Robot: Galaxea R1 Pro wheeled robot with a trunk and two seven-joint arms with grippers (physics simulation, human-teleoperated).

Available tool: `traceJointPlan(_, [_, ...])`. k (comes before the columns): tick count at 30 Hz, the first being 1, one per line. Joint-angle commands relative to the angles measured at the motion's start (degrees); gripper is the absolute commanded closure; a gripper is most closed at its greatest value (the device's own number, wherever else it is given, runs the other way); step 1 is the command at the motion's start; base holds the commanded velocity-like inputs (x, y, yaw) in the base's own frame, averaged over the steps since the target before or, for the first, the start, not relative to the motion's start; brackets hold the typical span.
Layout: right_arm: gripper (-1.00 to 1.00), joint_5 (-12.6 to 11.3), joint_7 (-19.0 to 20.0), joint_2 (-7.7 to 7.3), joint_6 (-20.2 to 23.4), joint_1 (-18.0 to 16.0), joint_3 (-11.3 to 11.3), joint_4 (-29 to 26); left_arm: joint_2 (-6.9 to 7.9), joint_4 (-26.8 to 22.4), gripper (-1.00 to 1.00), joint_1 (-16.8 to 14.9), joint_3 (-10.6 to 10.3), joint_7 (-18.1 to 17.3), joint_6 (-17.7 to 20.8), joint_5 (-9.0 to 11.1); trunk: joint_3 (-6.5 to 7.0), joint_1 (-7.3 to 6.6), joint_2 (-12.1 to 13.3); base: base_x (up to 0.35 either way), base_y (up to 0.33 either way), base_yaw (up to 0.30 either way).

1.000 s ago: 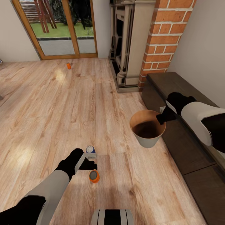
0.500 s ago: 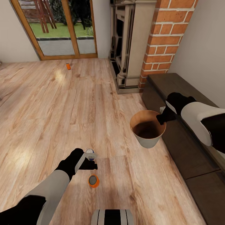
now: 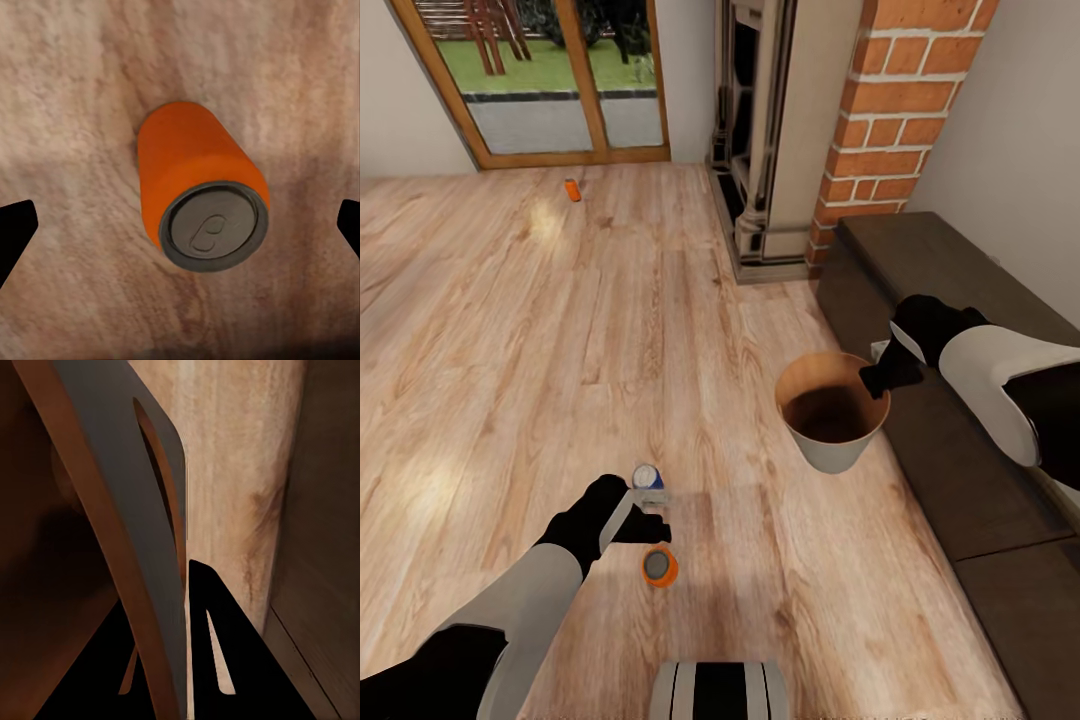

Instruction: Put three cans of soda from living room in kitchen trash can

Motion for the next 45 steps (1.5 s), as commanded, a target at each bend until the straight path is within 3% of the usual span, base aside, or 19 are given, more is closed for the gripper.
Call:
traceJointPlan(1, [1.00, -0.6, 0.3, 0.01, 0.1, 0.0, -0.5, 0.0, -0.01, 0.0, -1.00, 0.0, 0.0, 0.0, 0.0, 0.0, -0.22, 0.01, 0.0, 0.000, 0.000, 0.000])
traceJointPlan(17, [1.00, -0.6, 0.3, 0.08, 0.1, -1.0, -0.6, 0.0, -0.16, 0.0, -1.00, 0.0, -0.1, 0.1, 0.0, 0.0, -0.66, 0.06, -0.1, 0.000, 0.000, 0.000])
traceJointPlan(37, [1.00, -0.6, 0.2, 0.43, 0.1, -1.1, -0.5, 0.0, -0.15, 0.0, -1.00, 0.0, -0.1, 0.4, 0.0, 0.0, -5.09, 0.57, -0.3, 0.000, 0.000, 0.000])
traceJointPlan(45, [1.00, -0.6, 0.2, 0.45, 0.1, -1.1, -0.5, 0.0, -0.14, 0.0, -1.00, 0.0, -0.1, 0.4, 0.0, 0.0, -5.09, 0.57, -0.3, 0.000, 0.000, 0.000])
